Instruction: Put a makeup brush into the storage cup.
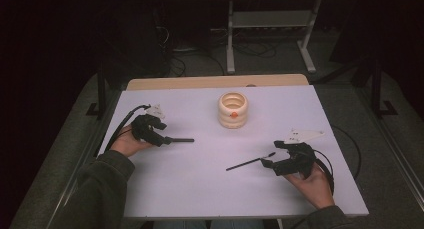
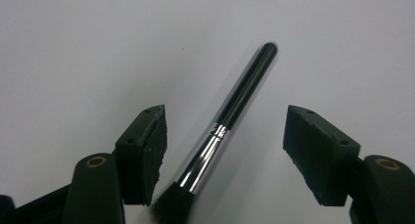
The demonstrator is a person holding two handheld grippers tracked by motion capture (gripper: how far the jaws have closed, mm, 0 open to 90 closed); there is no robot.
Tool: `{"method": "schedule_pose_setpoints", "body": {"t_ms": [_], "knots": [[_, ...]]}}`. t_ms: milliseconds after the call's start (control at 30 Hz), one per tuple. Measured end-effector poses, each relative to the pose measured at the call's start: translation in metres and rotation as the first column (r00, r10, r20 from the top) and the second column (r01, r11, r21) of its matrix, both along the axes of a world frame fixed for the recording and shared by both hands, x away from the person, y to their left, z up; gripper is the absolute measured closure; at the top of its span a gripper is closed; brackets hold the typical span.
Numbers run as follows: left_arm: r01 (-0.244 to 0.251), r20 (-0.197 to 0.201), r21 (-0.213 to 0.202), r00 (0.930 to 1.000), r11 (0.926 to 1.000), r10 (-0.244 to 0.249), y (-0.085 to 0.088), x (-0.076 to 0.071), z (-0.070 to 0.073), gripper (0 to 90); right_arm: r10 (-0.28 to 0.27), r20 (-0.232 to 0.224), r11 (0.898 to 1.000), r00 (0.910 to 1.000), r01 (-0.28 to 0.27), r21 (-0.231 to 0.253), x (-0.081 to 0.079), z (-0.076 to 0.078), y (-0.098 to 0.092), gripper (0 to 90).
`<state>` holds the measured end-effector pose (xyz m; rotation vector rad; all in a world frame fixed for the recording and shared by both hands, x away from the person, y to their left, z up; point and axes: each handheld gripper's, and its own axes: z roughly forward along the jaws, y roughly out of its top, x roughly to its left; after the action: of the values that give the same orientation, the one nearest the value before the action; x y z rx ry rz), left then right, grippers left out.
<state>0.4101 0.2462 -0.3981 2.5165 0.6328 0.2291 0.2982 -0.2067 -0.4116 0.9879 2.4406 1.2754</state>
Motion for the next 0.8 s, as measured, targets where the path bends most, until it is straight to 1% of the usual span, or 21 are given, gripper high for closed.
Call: {"method": "schedule_pose_setpoints", "body": {"t_ms": [33, 67, 133, 167, 200, 233, 300, 333, 367, 400, 433, 467, 500, 533, 567, 600, 633, 667, 733, 800], "knots": [[0.004, -0.006, 0.002, 1.0, 1.0, -0.004, -0.001, 0.002, -0.002, 35.2, 0.005, -0.009, 1.0, 1.0, -0.005, -0.003, 0.0, 0.0, 0.001, 14.8], [0.013, -0.01, 0.007, 0.9999, 0.9999, -0.013, -0.002, 0.005, -0.004, 35.2, 0.005, -0.009, 1.0, 1.0, -0.005, -0.003, 0.0, 0.0, 0.001, 14.8], [0.015, -0.019, 0.011, 0.9997, 0.9998, -0.014, -0.003, 0.007, -0.008, 39.8, 0.007, -0.01, 1.0, 0.9999, -0.007, 0.0, 0.0, -0.001, 0.001, 14.8], [0.018, -0.023, 0.015, 0.9996, 0.9997, -0.018, -0.004, 0.009, -0.009, 39.8, 0.007, -0.01, 1.0, 0.9999, -0.007, 0.0, 0.0, -0.001, 0.001, 14.8], [0.029, -0.032, 0.026, 0.9991, 0.9992, -0.028, -0.005, 0.011, -0.01, 41.6, 0.009, -0.005, 1.0, 1.0, -0.009, 0.0, 0.001, -0.001, 0.001, 14.8], [0.028, -0.034, 0.029, 0.999, 0.9992, -0.027, -0.007, 0.012, -0.013, 43.4, 0.009, -0.009, 1.0, 0.9999, -0.009, 0.001, 0.001, -0.001, 0.001, 14.8], [0.056, -0.04, 0.06, 0.9978, 0.9967, -0.053, -0.009, 0.015, -0.015, 46.6, 0.011, -0.011, 1.0, 0.9999, -0.011, 0.0, 0.001, -0.002, 0.001, 14.8], [0.044, -0.045, 0.047, 0.9981, 0.9979, -0.042, -0.011, 0.015, -0.017, 48.1, 0.014, -0.012, 1.0, 0.9998, -0.014, -0.001, 0.001, -0.002, 0.001, 14.8], [0.057, -0.048, 0.052, 0.9974, 0.997, -0.055, -0.011, 0.016, -0.017, 51.4, 0.016, -0.011, 1.0, 0.9998, -0.016, -0.001, 0.001, -0.002, 0.001, 15.0], [0.059, -0.051, 0.051, 0.9971, 0.997, -0.056, -0.012, 0.016, -0.018, 51.4, 0.016, -0.011, 1.0, 0.9998, -0.016, -0.001, 0.001, -0.002, 0.001, 15.0], [0.072, -0.055, 0.062, 0.9961, 0.9955, -0.069, -0.013, 0.017, -0.018, 52.8, 0.016, -0.012, 1.0, 0.9998, -0.016, 0.003, 0.001, -0.002, 0.001, 15.0], [0.07, -0.062, 0.051, 0.9959, 0.9962, -0.067, -0.014, 0.018, -0.02, 55.7, 0.015, -0.022, 1.0, 0.9997, -0.015, 0.001, 0.002, -0.002, 0.001, 15.0], [0.085, -0.068, 0.069, 0.9945, 0.994, -0.08, -0.014, 0.019, -0.021, 57.7, 0.017, -0.022, 1.0, 0.9996, -0.017, 0.0, 0.002, -0.002, 0.001, 15.0], [0.089, -0.072, 0.08, 0.9939, 0.9928, -0.083, -0.015, 0.019, -0.023, 57.7, 0.017, -0.022, 1.0, 0.9996, -0.017, 0.0, 0.002, -0.002, 0.001, 15.0], [0.085, -0.073, 0.082, 0.9942, 0.993, -0.08, -0.015, 0.02, -0.024, 58.9, 0.021, -0.022, 1.0, 0.9995, -0.021, -0.002, 0.002, -0.003, 0.001, 15.0], [0.091, -0.082, 0.081, 0.993, 0.9925, -0.084, -0.014, 0.021, -0.024, 60.1, 0.023, -0.023, 1.0, 0.9995, -0.023, -0.002, 0.002, -0.003, 0.002, 15.0], [0.096, -0.088, 0.081, 0.9922, 0.9921, -0.089, -0.014, 0.021, -0.024, 63.6, 0.026, -0.02, 1.0, 0.9995, -0.026, -0.004, 0.002, -0.003, 0.002, 15.0], [0.105, -0.092, 0.08, 0.991, 0.9912, -0.098, -0.015, 0.021, -0.024, 65.9, 0.027, -0.022, 1.0, 0.9994, -0.027, -0.004, 0.002, -0.003, 0.002, 15.0], [0.125, -0.101, 0.087, 0.9881, 0.9883, -0.116, -0.016, 0.022, -0.024, 67.1, 0.025, -0.025, 1.0, 0.9994, -0.025, -0.007, 0.002, -0.003, 0.002, 15.0], [0.133, -0.108, 0.086, 0.9864, 0.9873, -0.124, -0.018, 0.022, -0.024, 70.9, 0.025, -0.028, 1.0, 0.9993, -0.025, -0.009, 0.002, -0.003, 0.002, 15.0]]}}
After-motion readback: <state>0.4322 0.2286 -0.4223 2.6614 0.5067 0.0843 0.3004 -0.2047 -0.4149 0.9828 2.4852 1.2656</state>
